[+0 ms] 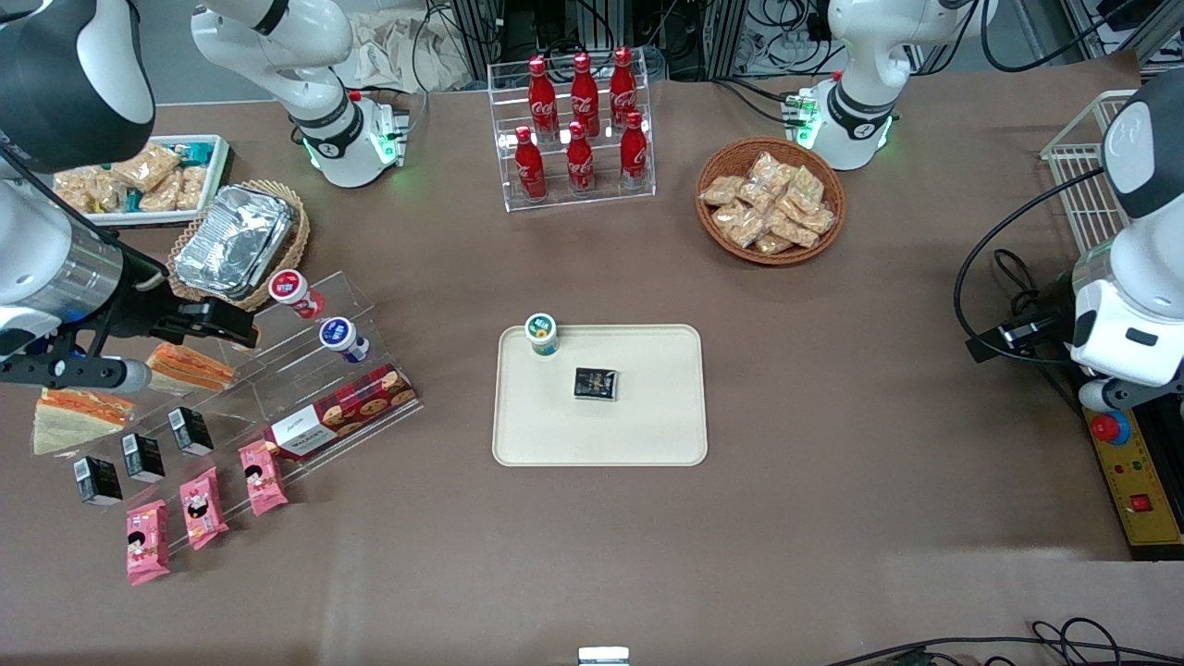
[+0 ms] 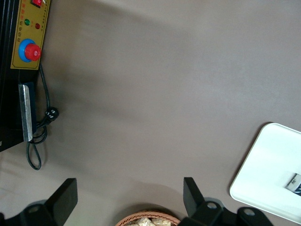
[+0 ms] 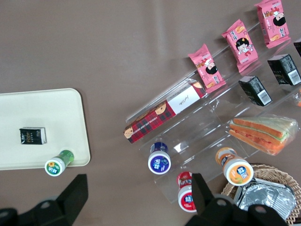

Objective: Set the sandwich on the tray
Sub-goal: 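Move the right gripper over the acrylic rack toward the wrapped sandwiches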

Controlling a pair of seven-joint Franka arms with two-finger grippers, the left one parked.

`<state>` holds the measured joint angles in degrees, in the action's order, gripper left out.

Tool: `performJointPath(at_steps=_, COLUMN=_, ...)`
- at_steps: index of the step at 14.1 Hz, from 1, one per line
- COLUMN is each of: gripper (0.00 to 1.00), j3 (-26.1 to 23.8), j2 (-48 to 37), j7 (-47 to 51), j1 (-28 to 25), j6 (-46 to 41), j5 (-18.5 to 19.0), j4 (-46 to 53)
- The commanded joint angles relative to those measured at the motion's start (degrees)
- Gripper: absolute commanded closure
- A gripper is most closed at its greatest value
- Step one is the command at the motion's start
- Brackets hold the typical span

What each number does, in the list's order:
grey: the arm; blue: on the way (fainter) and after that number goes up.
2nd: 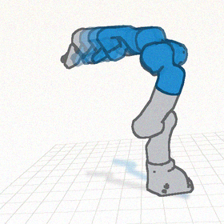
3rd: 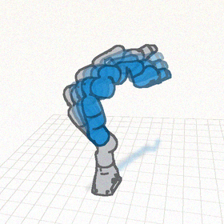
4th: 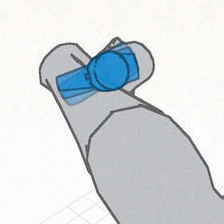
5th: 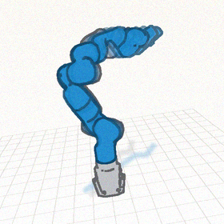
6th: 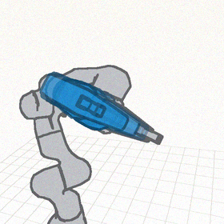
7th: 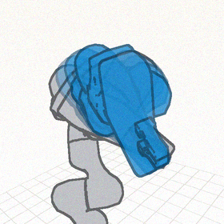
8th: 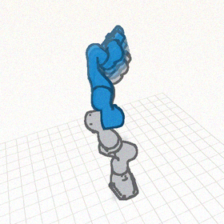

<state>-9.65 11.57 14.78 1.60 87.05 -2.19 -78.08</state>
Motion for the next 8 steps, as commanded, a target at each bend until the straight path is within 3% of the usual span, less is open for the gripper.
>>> performJointPath(at_steps=1, gripper=0.02, j3=-0.1, j2=0.21, j7=0.16, j1=0.33, j6=0.49, j5=0.61, j4=0.29)
performJointPath(at_steps=8, gripper=0.02, j3=2.88, j2=-0.05, j7=-4.49, j1=2.26, j6=0.14, j5=0.96, j4=-0.06)
